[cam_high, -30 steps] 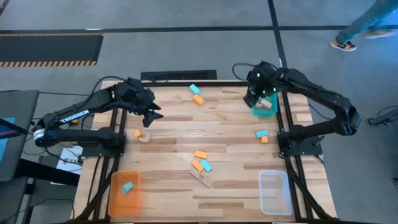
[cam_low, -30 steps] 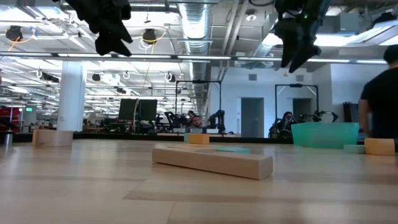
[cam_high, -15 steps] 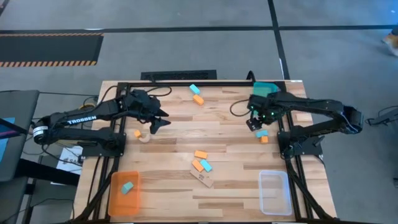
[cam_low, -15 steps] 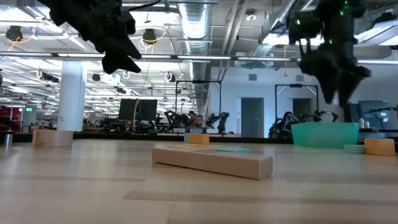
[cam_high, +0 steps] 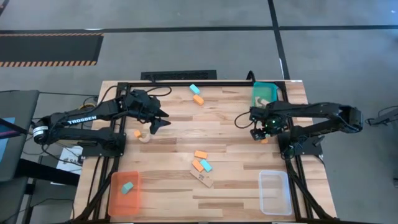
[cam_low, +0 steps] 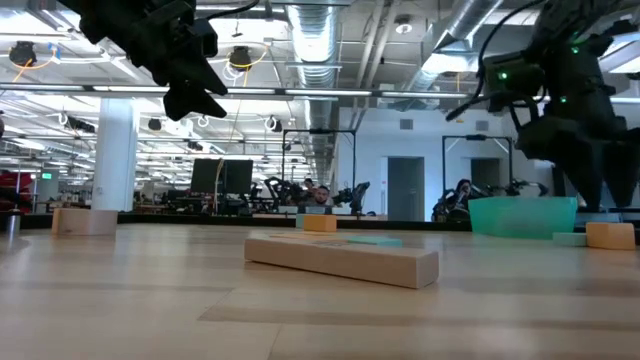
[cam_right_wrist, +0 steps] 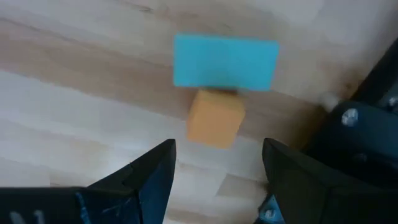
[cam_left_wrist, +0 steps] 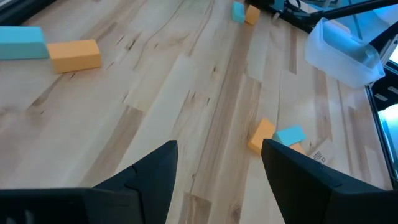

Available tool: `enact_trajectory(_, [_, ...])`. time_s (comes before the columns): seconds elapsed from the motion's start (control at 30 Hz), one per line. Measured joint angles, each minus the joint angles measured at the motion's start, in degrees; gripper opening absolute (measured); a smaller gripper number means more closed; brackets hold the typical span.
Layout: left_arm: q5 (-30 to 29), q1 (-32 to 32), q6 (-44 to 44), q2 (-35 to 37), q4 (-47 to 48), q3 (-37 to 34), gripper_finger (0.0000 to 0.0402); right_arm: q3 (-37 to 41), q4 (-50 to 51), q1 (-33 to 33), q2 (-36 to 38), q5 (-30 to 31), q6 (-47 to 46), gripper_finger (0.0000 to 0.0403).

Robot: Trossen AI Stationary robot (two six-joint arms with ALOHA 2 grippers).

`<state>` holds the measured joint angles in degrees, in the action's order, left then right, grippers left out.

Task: Sort & place blocks by color
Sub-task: Put the yellow block into the transparent bin

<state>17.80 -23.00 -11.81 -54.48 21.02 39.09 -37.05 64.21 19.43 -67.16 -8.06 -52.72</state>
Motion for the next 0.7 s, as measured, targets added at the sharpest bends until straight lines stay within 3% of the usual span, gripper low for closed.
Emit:
enact_trajectory(0.2, [0.00,0.00,0.07,0.00,0.01,0.00,0.0222,3.86,-6.84,0.15,0.02,-1.09,-0.70,0.0265])
enact_trajectory(0.7, [-0.04,0.00,0.02,0.00,0.01,0.00,0.0222,8.02,-11.37,-0.41,-0.02,-0.72,-1.27,0.0263])
